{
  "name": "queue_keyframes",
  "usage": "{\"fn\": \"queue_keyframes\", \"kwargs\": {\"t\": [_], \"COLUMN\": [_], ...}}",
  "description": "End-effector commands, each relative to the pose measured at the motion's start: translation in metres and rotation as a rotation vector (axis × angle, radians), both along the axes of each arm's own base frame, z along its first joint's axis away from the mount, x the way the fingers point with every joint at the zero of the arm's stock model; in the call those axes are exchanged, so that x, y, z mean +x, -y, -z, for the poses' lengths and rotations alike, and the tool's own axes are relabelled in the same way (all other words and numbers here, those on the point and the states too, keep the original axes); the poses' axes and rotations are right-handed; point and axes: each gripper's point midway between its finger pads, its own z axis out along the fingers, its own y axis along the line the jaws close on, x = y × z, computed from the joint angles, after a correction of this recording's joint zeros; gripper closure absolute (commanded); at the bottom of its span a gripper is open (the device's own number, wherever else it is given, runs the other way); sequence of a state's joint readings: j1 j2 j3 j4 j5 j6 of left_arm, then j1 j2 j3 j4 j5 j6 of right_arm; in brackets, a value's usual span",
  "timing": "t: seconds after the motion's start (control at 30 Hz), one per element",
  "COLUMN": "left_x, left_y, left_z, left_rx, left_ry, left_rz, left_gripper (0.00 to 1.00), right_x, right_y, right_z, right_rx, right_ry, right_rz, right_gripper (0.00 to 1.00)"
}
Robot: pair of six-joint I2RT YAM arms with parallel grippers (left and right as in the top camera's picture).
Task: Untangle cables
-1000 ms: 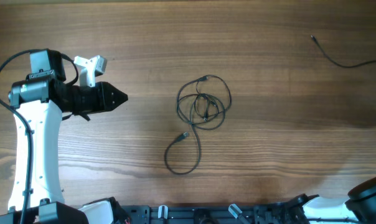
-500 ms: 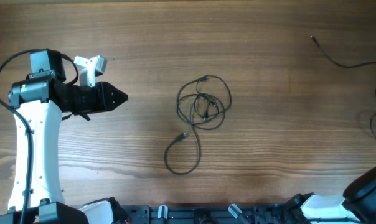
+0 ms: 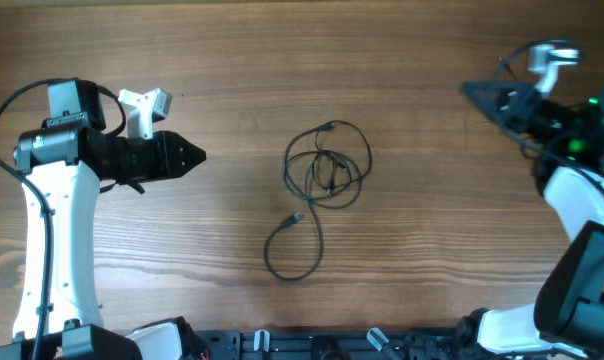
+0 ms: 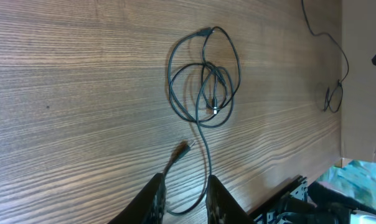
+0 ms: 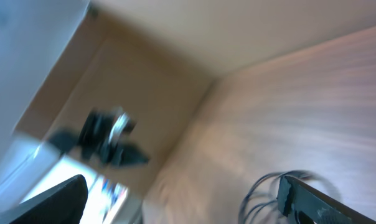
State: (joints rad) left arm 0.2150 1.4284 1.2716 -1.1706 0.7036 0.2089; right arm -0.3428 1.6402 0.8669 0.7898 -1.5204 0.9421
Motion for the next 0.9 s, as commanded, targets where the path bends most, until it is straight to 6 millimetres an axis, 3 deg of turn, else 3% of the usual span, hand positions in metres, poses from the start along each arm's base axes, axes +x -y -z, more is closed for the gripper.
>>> {"fn": "queue_keyframes", "kwargs": {"t": [0.0, 0.13, 0.37, 0.5, 0.73, 0.8, 0.87], "left_x": [-0.002, -0.002, -0.005, -0.007, -0.009, -0.009, -0.011], "left_y": [0.002, 0.002, 0.002, 0.003, 0.003, 0.003, 0.004], "left_z": [-0.006, -0.005, -0.005, -0.004, -0.004, -0.004, -0.003], "left_rx": [0.010, 0.009, 0.007, 0.005, 0.008, 0.008, 0.007], "left_ry": [0.030, 0.026, 0.015, 0.006, 0.007, 0.005, -0.001], "left_rz": [0.022, 0.022, 0.022, 0.022, 0.038, 0.038, 0.038], "left_gripper": [0.76, 0.77, 0.77, 0.77, 0.77, 0.78, 0.78], "right_x": [-0.024, -0.032, -0.024, -0.052, -0.045, -0.040, -0.037], "right_y": [-0.044, -0.070, -0.067, -0.093, -0.098, -0.098, -0.098], "right_z": [-0.003, -0.026, -0.085, -0.087, -0.115, -0.134, -0.168], "right_rx": [-0.027, -0.054, 0.062, -0.127, -0.119, -0.099, -0.063], "right_ry": [0.070, 0.167, 0.256, 0.337, 0.329, 0.336, 0.384], "right_rz": [-0.211, -0.247, -0.093, -0.332, -0.349, -0.328, -0.287], "right_gripper": [0.00, 0.00, 0.00, 0.01, 0.01, 0.01, 0.00]}}
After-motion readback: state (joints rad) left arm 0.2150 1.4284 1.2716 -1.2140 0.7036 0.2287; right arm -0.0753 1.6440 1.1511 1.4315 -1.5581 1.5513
